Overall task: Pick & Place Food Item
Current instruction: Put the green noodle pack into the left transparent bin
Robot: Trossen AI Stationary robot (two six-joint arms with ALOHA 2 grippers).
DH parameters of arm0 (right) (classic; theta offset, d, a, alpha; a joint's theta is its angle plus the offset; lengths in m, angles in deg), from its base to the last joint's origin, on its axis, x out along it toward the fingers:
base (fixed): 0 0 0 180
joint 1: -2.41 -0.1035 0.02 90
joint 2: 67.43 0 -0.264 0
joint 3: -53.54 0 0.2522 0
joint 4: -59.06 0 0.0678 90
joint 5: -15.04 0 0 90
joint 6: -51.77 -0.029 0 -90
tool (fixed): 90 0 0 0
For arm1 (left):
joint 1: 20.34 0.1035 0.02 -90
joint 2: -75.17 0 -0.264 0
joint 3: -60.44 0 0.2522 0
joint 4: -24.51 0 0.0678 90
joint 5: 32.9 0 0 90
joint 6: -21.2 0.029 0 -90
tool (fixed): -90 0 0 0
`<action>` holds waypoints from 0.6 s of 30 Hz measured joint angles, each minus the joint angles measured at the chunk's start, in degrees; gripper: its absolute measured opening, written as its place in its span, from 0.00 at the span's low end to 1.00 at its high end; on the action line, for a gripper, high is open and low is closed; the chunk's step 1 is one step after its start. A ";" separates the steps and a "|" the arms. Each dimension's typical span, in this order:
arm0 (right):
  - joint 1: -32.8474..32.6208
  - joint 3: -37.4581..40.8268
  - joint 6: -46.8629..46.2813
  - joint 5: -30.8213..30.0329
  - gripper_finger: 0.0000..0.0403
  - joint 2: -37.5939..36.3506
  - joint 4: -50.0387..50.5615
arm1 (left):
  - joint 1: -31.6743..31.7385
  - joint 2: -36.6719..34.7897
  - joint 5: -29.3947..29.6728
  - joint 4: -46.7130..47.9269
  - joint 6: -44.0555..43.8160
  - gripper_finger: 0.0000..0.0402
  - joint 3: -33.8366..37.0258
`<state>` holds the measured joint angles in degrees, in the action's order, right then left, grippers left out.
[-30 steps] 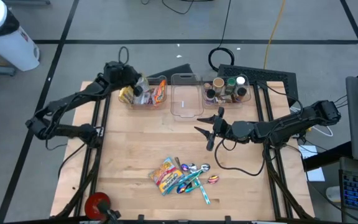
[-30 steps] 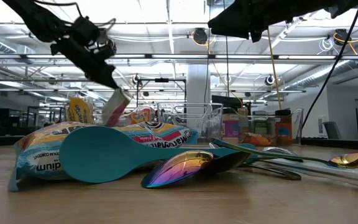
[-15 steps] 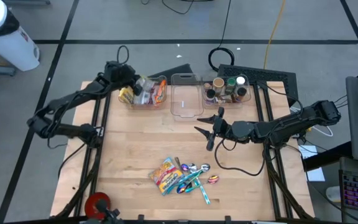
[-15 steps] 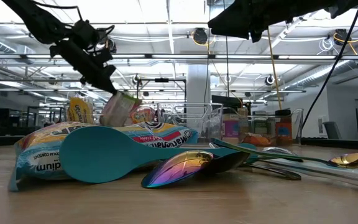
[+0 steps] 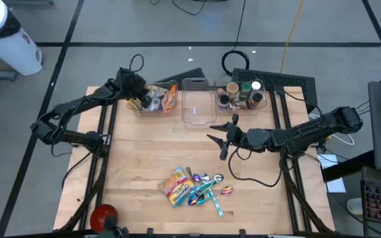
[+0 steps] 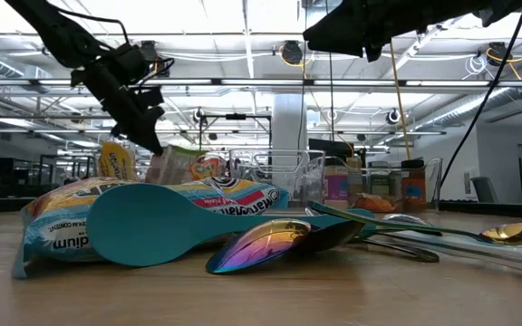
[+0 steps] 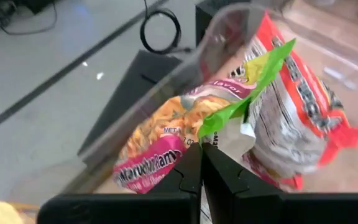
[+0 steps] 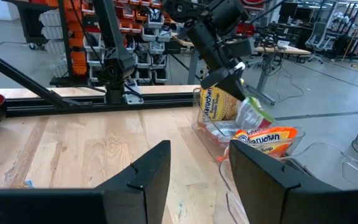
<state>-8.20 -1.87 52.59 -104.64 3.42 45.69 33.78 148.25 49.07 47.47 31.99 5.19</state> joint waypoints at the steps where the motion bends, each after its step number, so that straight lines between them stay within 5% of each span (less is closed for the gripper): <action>1: 0.00 0.00 0.00 -0.01 0.38 0.00 0.00 | -0.23 0.00 -0.02 0.79 -0.05 0.03 0.00; 11: 0.00 0.00 -0.11 0.00 0.38 0.00 0.00 | -2.75 0.00 -3.99 9.49 -2.37 0.05 0.00; 18: 0.00 0.00 -0.13 -0.02 0.38 0.00 0.00 | -3.68 0.00 -1.55 14.46 -2.26 0.01 0.00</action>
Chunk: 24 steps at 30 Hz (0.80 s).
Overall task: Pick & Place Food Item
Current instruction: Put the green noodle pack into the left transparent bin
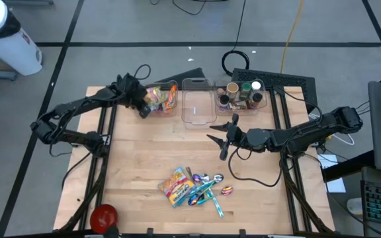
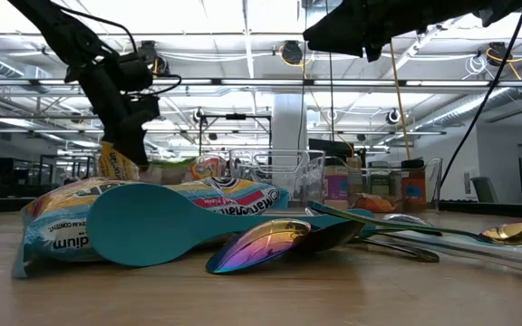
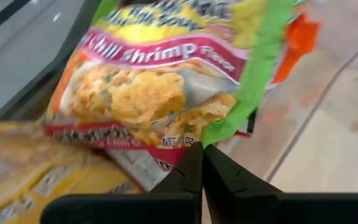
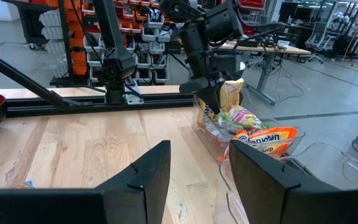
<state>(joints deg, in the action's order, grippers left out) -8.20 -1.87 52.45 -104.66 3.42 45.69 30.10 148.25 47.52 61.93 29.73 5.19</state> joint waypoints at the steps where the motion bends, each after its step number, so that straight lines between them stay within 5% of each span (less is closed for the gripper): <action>1: 0.00 0.00 0.00 0.00 0.38 0.00 0.00 | 0.00 0.00 0.91 0.40 -0.41 0.01 0.00; 10: 0.00 0.00 0.00 0.00 0.38 0.00 0.00 | -0.02 0.00 8.69 1.04 -5.46 0.27 0.00; 17: 0.00 0.00 -0.02 0.00 0.39 0.00 0.00 | 0.00 0.00 6.09 3.30 -6.23 0.51 0.00; 24: 0.00 0.00 -0.06 0.00 0.39 0.00 0.00 | 0.00 -1.08 3.38 3.25 -6.92 0.64 0.00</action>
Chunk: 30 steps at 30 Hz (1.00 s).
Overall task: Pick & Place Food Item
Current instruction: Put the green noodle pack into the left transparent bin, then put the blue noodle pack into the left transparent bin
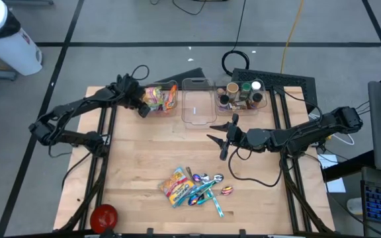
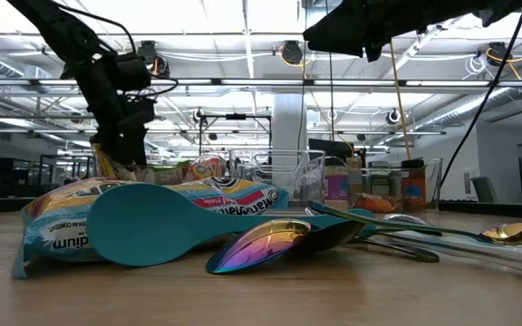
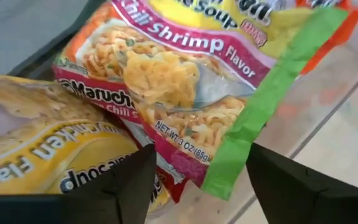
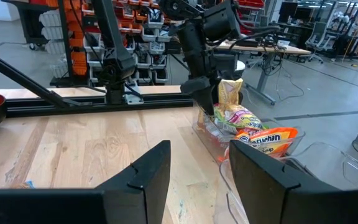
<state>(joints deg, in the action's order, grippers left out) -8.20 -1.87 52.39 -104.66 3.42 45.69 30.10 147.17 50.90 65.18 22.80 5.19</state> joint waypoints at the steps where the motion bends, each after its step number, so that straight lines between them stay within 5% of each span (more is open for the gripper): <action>1: 0.00 0.00 0.00 0.00 0.39 0.00 -0.02 | 0.00 -0.46 0.01 -0.01 -0.64 0.64 0.00; 15: 0.01 0.00 -0.02 0.00 0.39 0.00 0.00 | -2.74 -15.71 -2.65 -0.10 -9.26 0.67 -0.01; 30: 0.01 0.00 -0.05 0.00 0.39 0.00 -0.02 | -34.00 -21.41 -12.12 -10.57 -10.93 0.67 -0.04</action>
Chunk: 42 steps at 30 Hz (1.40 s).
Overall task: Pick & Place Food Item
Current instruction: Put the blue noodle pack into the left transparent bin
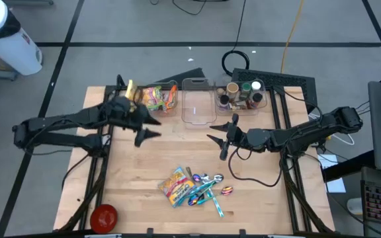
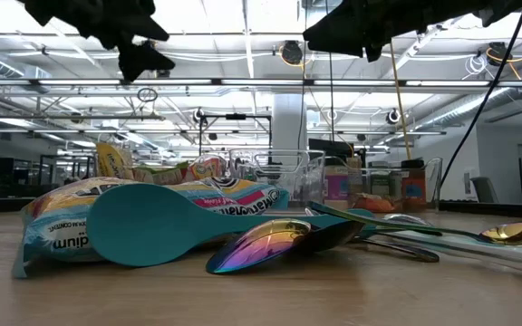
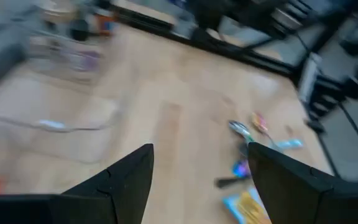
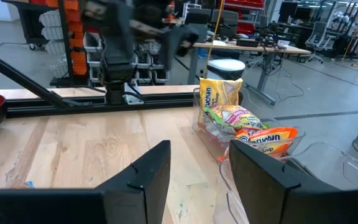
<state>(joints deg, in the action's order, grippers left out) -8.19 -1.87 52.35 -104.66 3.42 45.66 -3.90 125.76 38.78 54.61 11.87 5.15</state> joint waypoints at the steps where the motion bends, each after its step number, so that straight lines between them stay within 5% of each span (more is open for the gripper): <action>1: -0.01 0.00 0.00 0.00 0.39 0.00 0.01 | -1.93 0.52 0.50 0.00 0.00 0.67 -0.01; 8: -0.01 0.00 -1.40 0.00 0.39 0.00 0.04 | -13.64 5.80 1.04 0.39 -1.61 0.67 -0.03; 20: 0.00 0.00 -1.44 0.00 0.39 0.00 0.04 | -28.65 25.26 2.86 -6.45 -2.21 0.67 -0.03; 32: -0.01 0.00 -1.60 0.48 0.39 0.00 0.14 | -33.44 36.25 5.28 -16.49 3.69 0.67 -0.03; 38: -0.02 0.00 -4.31 10.50 0.39 0.96 0.37 | -33.05 36.39 6.38 -18.51 3.10 0.67 -0.02; 42: 0.03 0.02 -3.04 10.38 0.39 1.64 -0.88 | -33.08 36.40 9.92 -17.49 2.93 0.67 -0.01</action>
<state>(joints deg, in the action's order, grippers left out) -8.16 -1.84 49.30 -94.28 5.07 44.78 -36.98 162.15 48.70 37.12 14.80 5.14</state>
